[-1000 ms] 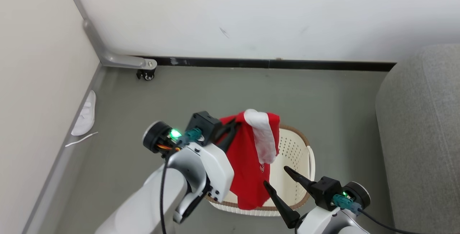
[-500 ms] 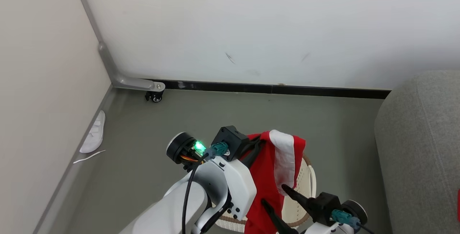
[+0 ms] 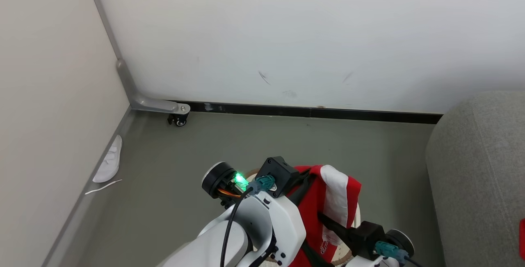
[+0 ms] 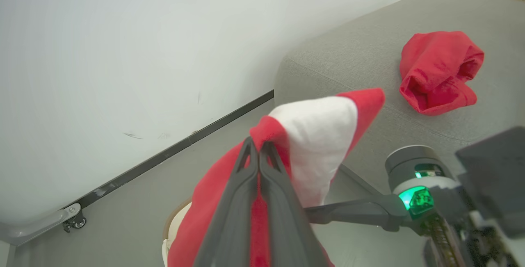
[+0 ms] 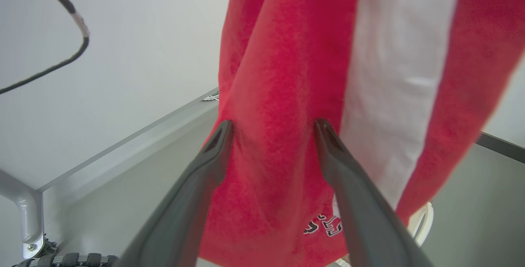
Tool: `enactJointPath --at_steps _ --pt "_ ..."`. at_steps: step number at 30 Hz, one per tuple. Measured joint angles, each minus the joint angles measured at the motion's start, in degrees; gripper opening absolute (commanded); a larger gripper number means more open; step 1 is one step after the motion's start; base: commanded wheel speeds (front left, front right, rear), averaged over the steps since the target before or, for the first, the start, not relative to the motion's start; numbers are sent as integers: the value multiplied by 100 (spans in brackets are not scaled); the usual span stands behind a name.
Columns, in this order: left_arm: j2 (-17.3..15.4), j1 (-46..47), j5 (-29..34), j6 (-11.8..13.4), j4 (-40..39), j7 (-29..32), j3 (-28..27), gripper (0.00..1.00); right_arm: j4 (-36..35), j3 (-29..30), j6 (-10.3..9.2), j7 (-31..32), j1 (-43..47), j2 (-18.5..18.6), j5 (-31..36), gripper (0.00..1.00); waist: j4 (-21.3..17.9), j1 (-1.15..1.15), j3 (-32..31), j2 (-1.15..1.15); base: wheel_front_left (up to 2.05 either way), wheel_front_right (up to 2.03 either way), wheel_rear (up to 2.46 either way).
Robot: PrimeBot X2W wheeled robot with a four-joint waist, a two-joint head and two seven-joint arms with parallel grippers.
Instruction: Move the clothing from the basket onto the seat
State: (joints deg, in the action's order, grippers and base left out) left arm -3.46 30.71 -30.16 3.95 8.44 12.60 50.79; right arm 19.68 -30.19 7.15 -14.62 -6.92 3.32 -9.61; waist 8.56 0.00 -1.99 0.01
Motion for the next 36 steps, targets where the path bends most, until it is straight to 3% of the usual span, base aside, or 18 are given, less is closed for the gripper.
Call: enactJointPath --at_steps 11,13,14,15,17,20,36 --pt "14 0 -2 154 -368 149 148 0 -31 -43 0 0 104 0 -58 100 -2 0 5 0 0 0 0" --pt "20 0 -23 174 -435 209 166 0 -20 -56 0 0 119 0 -115 76 -3 0 11 0 0 0 0" --pt "20 0 -51 191 -475 226 174 0 -20 -54 0 0 116 0 -127 51 -3 0 16 0 0 0 0" --pt "21 0 -79 199 -517 258 176 0 -20 -54 0 0 116 0 -137 39 -3 0 21 0 0 0 0" --pt "23 0 -119 221 -591 275 182 0 -12 -53 0 0 115 0 -145 28 -3 0 31 0 0 0 0" --pt "25 0 -119 253 -643 330 187 0 -1 -51 0 0 114 0 -152 0 -5 0 42 0 0 0 0" --pt "-36 -53 -200 522 -654 609 143 0 162 -243 0 0 88 0 -205 0 -66 0 128 0 0 0 0"
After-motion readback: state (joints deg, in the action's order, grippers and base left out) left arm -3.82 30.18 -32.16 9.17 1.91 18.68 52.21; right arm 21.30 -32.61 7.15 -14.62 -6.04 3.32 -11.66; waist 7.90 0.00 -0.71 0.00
